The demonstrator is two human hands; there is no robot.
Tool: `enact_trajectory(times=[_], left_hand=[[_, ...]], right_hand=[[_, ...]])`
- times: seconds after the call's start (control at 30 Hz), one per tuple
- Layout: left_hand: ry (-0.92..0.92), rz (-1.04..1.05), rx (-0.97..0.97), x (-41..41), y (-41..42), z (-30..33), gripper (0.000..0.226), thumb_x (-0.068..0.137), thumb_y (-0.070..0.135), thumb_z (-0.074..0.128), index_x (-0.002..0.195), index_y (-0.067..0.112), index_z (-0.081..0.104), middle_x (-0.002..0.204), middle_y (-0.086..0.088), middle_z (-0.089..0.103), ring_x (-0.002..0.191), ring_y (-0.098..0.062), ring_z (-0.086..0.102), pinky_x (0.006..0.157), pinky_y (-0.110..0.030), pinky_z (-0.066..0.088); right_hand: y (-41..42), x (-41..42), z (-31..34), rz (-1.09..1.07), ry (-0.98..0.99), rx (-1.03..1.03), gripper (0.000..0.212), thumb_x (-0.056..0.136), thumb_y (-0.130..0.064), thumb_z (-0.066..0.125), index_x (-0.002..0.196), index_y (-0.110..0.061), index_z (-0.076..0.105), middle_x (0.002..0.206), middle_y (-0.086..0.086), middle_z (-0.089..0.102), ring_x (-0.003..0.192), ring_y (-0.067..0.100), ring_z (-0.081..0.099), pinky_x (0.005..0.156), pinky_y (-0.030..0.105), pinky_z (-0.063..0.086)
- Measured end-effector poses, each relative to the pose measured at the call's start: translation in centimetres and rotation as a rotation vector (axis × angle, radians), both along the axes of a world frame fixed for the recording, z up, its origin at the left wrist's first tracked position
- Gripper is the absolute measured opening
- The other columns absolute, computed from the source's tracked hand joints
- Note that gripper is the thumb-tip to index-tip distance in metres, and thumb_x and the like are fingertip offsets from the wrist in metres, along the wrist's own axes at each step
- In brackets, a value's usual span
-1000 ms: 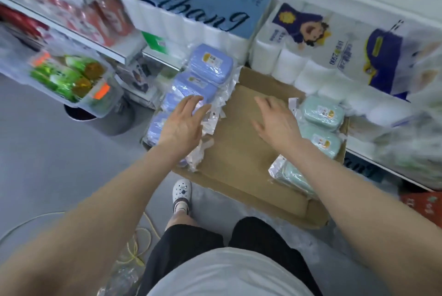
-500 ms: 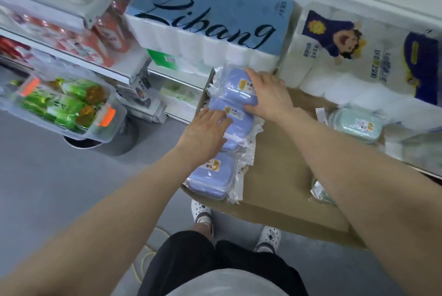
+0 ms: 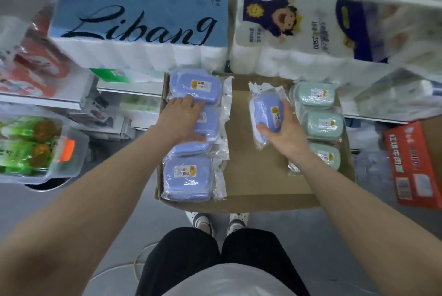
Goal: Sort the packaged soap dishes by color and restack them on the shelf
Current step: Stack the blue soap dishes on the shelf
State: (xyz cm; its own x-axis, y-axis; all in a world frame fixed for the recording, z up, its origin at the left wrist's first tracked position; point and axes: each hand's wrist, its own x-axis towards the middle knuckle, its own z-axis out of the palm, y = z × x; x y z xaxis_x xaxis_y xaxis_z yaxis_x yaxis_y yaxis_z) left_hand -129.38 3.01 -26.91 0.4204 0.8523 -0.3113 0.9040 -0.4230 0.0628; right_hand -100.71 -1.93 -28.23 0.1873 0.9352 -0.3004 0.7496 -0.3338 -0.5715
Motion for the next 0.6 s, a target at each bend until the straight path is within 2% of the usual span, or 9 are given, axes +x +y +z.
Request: enact_trajectory(times=[0.1,0.17,0.3,0.37,0.43,0.5,0.53,0.57,0.6], left_hand=[[-0.109,0.111,0.069,0.3,-1.1,0.1,0.093,0.061,0.054,0.081,0.135,0.011,0.045,0.116,-0.020,0.045,0.101,-0.039,0.051,0.089,-0.046,0.044],[-0.139,0.144,0.129,0.4,-1.9,-0.3,0.091,0.058,0.051,0.083,0.131,0.009,0.048,0.113,-0.021,0.047,0.098,-0.040,0.051,0.086,-0.046,0.046],[-0.145,0.159,0.156,0.2,-2.9,-1.8,0.089,0.068,0.052,0.077,0.135,0.005,0.045,0.118,-0.021,0.053,0.106,-0.042,0.051,0.097,-0.049,0.041],[-0.146,0.166,0.167,0.1,-3.2,-2.2,0.089,0.071,0.053,0.075,0.138,0.004,0.042,0.122,-0.020,0.054,0.110,-0.041,0.050,0.101,-0.048,0.037],[-0.162,0.170,0.171,0.3,-3.2,-2.2,0.089,0.074,0.051,0.074,0.140,0.003,0.041,0.126,-0.021,0.053,0.113,-0.041,0.049,0.102,-0.047,0.034],[-0.165,0.183,0.146,0.3,-3.2,-2.2,0.089,0.075,0.052,0.073,0.142,0.004,0.038,0.130,-0.021,0.051,0.117,-0.040,0.046,0.104,-0.046,0.032],[-0.163,0.190,0.137,0.3,-3.2,-2.2,0.089,0.075,0.052,0.073,0.142,0.005,0.038,0.131,-0.020,0.050,0.117,-0.040,0.046,0.104,-0.046,0.032],[-0.159,0.194,0.132,0.3,-3.1,-2.3,0.089,0.074,0.052,0.074,0.142,0.006,0.039,0.130,-0.020,0.051,0.117,-0.040,0.046,0.104,-0.046,0.032],[-0.156,0.194,0.130,0.3,-3.0,-2.4,0.090,0.072,0.052,0.075,0.141,0.006,0.040,0.129,-0.020,0.052,0.116,-0.040,0.048,0.104,-0.046,0.033]], right_hand=[[-0.7,0.9,-1.6,-0.085,0.031,-0.182,0.089,0.085,-0.055,0.066,0.152,-0.023,0.019,0.146,0.006,0.048,0.126,0.033,0.051,0.099,0.037,0.041],[-1.2,1.4,-3.3,-0.065,-0.031,-0.252,0.087,0.084,-0.058,0.065,0.149,-0.018,0.025,0.141,0.007,0.052,0.122,0.034,0.054,0.097,0.036,0.042],[-2.5,1.2,-8.4,0.038,-0.138,-0.336,0.100,0.078,-0.062,0.070,0.149,-0.009,0.023,0.139,0.008,0.055,0.121,0.033,0.057,0.094,0.035,0.045],[-2.8,0.6,-10.2,0.101,-0.189,-0.393,0.101,0.080,-0.066,0.064,0.150,-0.007,0.021,0.137,0.014,0.055,0.117,0.034,0.059,0.088,0.036,0.048],[-2.9,-0.1,-10.9,0.155,-0.265,-0.415,0.096,0.087,-0.066,0.054,0.153,-0.008,0.015,0.139,0.022,0.048,0.116,0.038,0.057,0.082,0.039,0.049],[-3.4,-0.5,-11.1,0.197,-0.328,-0.296,0.080,0.093,-0.061,0.042,0.152,-0.010,0.021,0.135,0.026,0.046,0.106,0.041,0.060,0.071,0.041,0.048],[-3.7,-0.3,-11.3,0.259,-0.372,-0.160,0.071,0.093,-0.051,0.046,0.149,-0.011,0.031,0.129,0.025,0.050,0.098,0.042,0.062,0.065,0.041,0.048],[-3.8,0.1,-11.5,0.373,-0.444,-0.056,0.064,0.088,-0.035,0.058,0.144,-0.012,0.039,0.125,0.024,0.052,0.095,0.042,0.061,0.062,0.042,0.051],[-3.6,0.9,-12.1,0.506,-0.554,0.036,0.068,0.079,-0.018,0.070,0.142,-0.015,0.043,0.128,0.020,0.052,0.100,0.041,0.059,0.065,0.044,0.054]])
